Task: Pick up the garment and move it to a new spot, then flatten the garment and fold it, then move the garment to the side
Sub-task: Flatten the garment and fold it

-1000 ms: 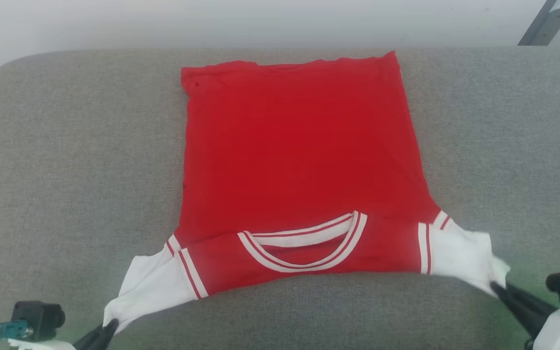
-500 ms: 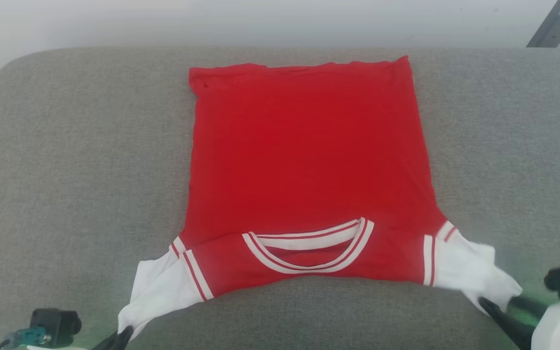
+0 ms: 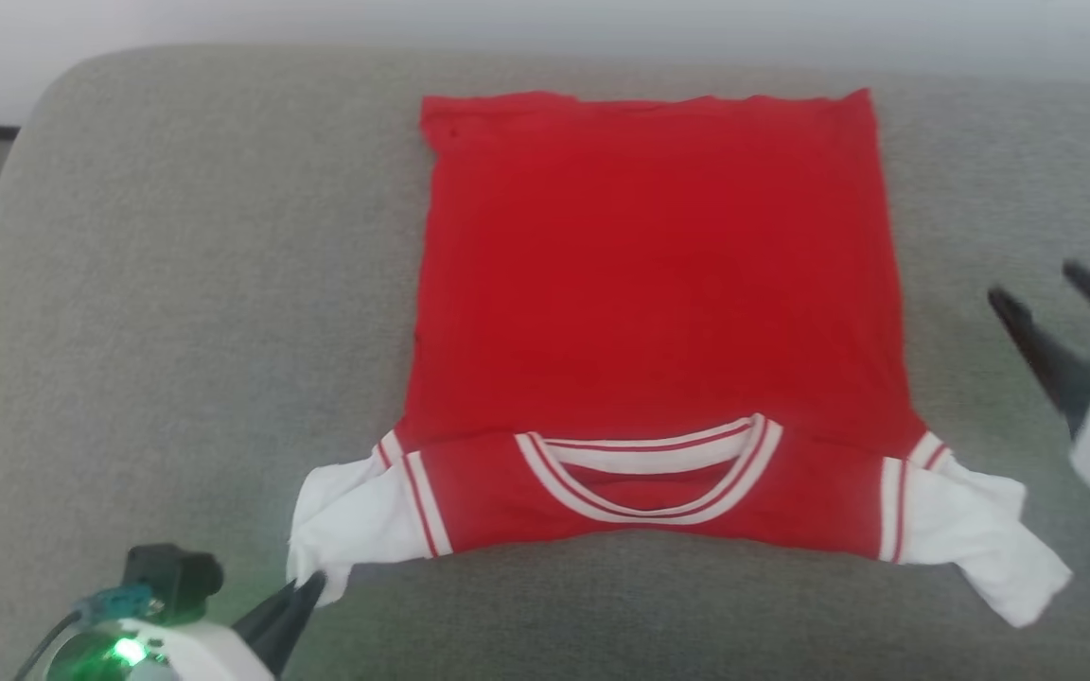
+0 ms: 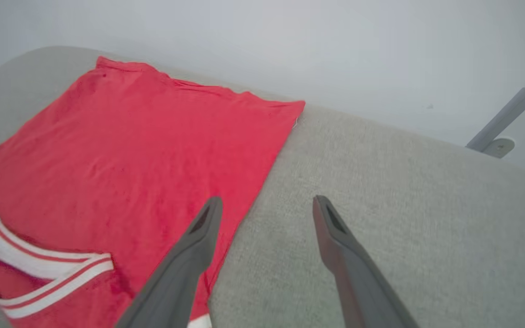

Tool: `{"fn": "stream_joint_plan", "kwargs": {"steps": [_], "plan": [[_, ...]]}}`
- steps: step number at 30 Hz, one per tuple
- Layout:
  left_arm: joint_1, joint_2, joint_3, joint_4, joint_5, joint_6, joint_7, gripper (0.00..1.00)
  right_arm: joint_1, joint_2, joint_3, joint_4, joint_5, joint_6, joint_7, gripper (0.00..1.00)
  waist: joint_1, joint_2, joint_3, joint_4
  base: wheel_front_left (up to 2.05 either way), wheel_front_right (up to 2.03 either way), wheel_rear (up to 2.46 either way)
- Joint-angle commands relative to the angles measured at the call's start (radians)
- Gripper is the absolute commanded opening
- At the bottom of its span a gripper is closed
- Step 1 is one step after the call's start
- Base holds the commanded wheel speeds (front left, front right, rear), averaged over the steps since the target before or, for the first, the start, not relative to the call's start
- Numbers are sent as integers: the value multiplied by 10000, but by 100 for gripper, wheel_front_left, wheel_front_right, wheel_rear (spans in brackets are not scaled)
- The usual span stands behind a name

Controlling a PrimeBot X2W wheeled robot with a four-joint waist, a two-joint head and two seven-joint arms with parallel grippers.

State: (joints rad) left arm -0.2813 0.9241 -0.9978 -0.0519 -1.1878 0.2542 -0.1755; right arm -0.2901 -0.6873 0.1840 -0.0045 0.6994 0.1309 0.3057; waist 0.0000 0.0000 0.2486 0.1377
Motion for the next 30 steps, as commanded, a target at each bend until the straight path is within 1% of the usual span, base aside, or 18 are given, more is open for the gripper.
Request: {"fn": "stream_joint_plan", "kwargs": {"steps": [1, 5, 9, 15, 20, 25, 30], "plan": [[-252, -166, -40, 51, 118, -94, 48, 0, -599, 316, -39, 329, -462, -3, 148, 100, 0, 0, 252, 272, 0, 0, 0], [-725, -579, -140, 206, 431, -310, 139, 0, -2350, 1140, -97, 1784, -1161, -6, 380, 100, 0, 0, 629, 704, 0, 0, 0], [-1227, -1007, -240, 436, 665, -608, 226, 0, -4060, 1492, 16, 3718, -1665, -7, 639, 100, 0, 0, 1051, 1235, 0, 0, 0], [-1863, -1658, -390, 897, 931, -1104, 326, 0, -6313, 1611, -58, 6815, -2241, -7, 1159, 100, 0, 0, 1647, 2036, 0, 0, 0], [-2237, -2123, -491, 1337, 1056, -1484, 340, 0, -7642, 1714, -179, 8847, -2548, -6, 1711, 100, 0, 0, 2077, 2614, 0, 0, 0], [-2499, -2542, -593, 1788, 1116, -1874, 276, 0, -8490, 1635, -511, 10755, -3137, -9, 2571, 100, 0, 0, 2386, 3013, 0, 0, 0], [-2646, -2820, -631, 2217, 1098, -2127, 215, 0, -8810, 1863, -781, 12519, -3759, -12, 3900, 100, 0, 0, 2500, 3164, 0, 0, 0]]}}
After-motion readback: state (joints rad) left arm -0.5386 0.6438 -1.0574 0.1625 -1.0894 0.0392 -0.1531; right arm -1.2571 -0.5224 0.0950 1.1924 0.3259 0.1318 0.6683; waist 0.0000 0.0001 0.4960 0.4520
